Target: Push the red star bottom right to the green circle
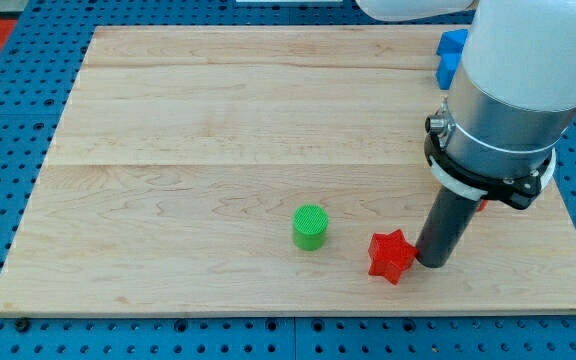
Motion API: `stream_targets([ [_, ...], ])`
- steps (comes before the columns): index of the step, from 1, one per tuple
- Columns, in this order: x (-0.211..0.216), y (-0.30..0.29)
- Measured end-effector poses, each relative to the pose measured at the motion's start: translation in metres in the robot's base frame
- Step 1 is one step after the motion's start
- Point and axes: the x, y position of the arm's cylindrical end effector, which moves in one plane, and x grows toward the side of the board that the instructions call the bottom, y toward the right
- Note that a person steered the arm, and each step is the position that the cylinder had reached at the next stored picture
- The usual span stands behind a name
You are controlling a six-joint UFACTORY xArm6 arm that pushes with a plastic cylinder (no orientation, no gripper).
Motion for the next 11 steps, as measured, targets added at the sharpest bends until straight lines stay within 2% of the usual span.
stream_targets([
  [3, 0.009, -0.002],
  [5, -0.019, -0.015],
  [11, -0.030, -0.061],
])
